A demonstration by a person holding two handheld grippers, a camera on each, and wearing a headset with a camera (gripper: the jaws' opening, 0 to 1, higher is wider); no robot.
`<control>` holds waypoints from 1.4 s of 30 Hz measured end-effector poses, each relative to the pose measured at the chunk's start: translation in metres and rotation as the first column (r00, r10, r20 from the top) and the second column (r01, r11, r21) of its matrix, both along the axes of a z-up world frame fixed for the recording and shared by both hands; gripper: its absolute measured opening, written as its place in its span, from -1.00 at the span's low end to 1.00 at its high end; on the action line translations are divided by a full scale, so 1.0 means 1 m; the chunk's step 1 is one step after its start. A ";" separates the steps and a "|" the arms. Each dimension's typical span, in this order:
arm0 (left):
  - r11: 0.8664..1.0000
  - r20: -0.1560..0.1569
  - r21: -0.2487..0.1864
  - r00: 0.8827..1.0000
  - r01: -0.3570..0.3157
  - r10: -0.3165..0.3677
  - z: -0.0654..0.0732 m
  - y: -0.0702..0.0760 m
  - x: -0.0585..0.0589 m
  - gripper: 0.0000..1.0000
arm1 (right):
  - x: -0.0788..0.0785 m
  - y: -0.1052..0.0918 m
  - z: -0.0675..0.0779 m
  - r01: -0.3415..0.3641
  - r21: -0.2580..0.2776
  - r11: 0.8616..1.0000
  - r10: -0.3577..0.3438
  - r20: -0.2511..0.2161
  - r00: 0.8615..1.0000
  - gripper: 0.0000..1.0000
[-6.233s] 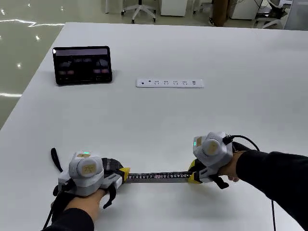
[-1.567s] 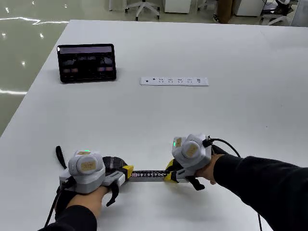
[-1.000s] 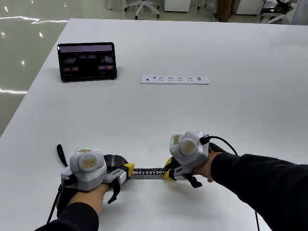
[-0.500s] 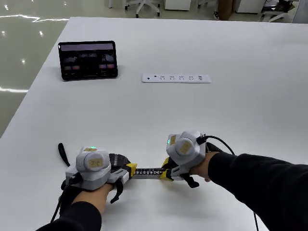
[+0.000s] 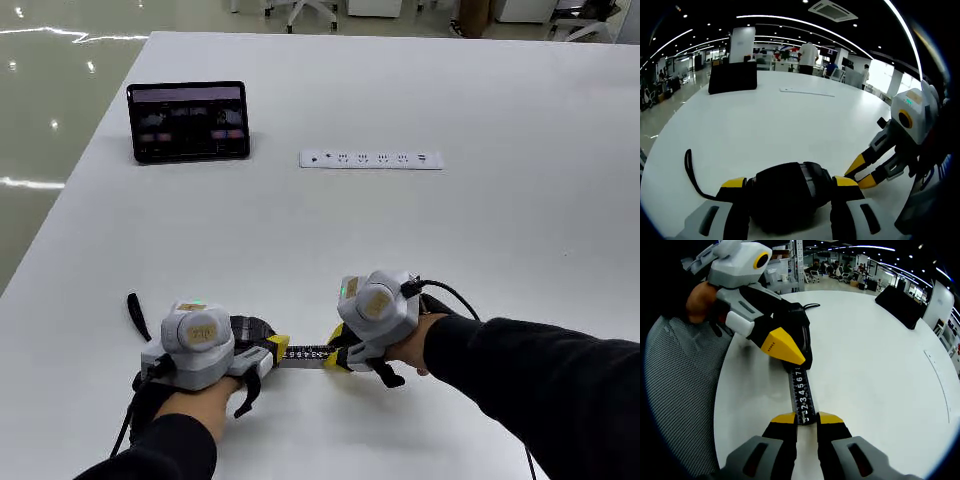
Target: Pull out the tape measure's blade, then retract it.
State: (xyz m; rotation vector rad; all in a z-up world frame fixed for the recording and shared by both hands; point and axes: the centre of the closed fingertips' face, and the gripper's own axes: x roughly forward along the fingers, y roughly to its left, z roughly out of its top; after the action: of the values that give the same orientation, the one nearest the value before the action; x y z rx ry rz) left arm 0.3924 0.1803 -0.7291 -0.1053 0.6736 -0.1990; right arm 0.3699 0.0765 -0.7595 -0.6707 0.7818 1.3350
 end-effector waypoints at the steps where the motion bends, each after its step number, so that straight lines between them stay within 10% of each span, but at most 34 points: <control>1: 1.000 -0.001 -0.004 1.000 -0.004 0.004 0.000 0.000 0.000 0.23 | 0.001 0.000 0.000 0.002 0.001 1.000 -0.002 0.002 1.000 -0.81; 33: 0.999 -0.004 -0.038 1.000 -0.018 0.018 0.001 0.001 0.000 0.22 | 0.007 0.011 -0.002 -0.026 0.000 1.000 0.026 -0.009 1.000 -0.80; 42: 1.000 0.005 0.014 1.000 0.005 -0.005 0.000 -0.002 -0.001 0.25 | 0.007 0.010 -0.003 -0.025 0.001 1.000 0.025 -0.012 1.000 -0.79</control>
State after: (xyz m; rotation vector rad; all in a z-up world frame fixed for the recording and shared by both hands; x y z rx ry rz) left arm 0.3916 0.1784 -0.7292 -0.0895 0.6706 -0.1988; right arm 0.3768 0.0867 -0.7620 -0.6746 0.7843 1.3634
